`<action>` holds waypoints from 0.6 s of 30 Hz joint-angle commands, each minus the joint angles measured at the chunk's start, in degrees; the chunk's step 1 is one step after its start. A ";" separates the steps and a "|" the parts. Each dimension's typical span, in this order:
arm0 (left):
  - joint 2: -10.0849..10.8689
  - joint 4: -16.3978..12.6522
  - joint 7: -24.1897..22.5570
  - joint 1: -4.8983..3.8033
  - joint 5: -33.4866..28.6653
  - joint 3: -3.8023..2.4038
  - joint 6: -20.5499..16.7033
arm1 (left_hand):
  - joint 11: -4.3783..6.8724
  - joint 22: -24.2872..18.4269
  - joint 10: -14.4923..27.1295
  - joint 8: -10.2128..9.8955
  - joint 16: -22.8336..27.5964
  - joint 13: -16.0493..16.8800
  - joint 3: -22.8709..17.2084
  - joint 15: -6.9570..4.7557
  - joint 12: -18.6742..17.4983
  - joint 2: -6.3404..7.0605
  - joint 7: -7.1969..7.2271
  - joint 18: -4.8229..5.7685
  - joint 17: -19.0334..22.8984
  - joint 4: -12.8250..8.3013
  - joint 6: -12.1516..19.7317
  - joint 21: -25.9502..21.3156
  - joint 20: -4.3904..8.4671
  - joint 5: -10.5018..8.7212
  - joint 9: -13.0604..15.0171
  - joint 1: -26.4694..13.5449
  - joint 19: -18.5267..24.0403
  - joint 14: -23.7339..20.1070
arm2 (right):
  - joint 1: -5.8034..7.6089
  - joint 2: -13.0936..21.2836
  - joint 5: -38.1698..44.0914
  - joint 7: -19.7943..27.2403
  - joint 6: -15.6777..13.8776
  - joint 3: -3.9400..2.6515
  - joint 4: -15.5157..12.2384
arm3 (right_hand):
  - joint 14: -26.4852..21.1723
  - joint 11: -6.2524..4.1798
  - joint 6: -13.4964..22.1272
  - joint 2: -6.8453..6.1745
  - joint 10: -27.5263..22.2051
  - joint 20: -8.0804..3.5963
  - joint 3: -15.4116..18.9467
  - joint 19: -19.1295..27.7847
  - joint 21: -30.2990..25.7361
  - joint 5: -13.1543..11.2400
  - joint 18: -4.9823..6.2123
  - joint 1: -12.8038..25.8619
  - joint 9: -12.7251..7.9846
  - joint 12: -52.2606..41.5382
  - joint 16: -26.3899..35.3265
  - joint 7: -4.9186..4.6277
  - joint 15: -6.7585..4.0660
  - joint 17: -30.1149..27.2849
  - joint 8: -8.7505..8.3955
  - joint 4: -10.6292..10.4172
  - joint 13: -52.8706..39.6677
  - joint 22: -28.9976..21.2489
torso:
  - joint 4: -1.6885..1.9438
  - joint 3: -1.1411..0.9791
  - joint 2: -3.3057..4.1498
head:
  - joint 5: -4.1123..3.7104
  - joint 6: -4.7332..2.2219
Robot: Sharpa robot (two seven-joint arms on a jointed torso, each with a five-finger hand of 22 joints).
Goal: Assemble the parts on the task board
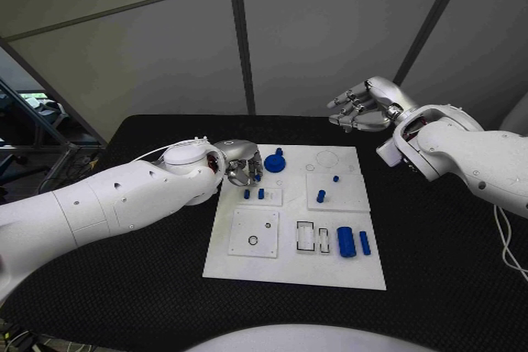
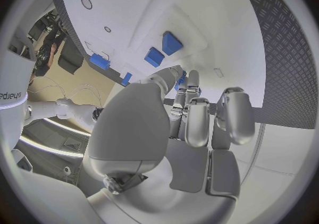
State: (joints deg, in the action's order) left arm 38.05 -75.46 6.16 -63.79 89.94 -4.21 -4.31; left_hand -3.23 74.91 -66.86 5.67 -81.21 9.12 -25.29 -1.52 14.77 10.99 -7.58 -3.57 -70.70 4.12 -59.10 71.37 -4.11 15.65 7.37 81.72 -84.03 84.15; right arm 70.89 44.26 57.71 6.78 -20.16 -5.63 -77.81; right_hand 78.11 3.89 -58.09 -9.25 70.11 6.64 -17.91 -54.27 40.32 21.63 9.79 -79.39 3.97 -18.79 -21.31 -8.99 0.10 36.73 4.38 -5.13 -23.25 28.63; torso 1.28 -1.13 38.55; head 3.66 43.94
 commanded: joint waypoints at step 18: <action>0.16 0.17 0.91 0.00 0.24 0.01 0.76 | 0.25 2.48 -0.77 -2.22 -0.15 0.15 -0.60 0.10 -1.68 0.84 0.17 -0.51 0.51 -0.05 5.34 -0.26 -0.15 -0.31 -2.02 -1.41 -0.45 1.53 | 0.11 0.11 -0.10 0.21 0.51 -0.02 0.01 | 0.38 0.06 -0.39 0.16 -0.14 0.14 -0.34 -0.38 -0.43 0.35 0.63 0.40 0.03 0.22 0.42 -0.07 0.07 0.16 0.07 0.12 0.15 -0.12 | 0.06 0.02 0.00 | -0.13 0.01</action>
State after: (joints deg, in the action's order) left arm 38.13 -75.27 6.72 -63.73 89.95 -4.20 -3.84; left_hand -2.76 74.91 -67.33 3.77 -81.21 9.22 -25.62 -1.52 13.42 11.74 -7.40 -3.57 -70.27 4.10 -54.02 71.37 -4.11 15.65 5.38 80.97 -84.03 84.15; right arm 70.89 44.35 57.69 6.84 -20.13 -5.62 -77.81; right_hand 78.11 3.89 -58.09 -9.25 70.12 6.64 -17.91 -54.27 40.11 21.63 9.79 -79.39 3.97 -18.79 -21.11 -8.99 0.10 36.81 4.38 -5.13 -23.17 28.58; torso 1.30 -1.11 38.55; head 3.61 43.99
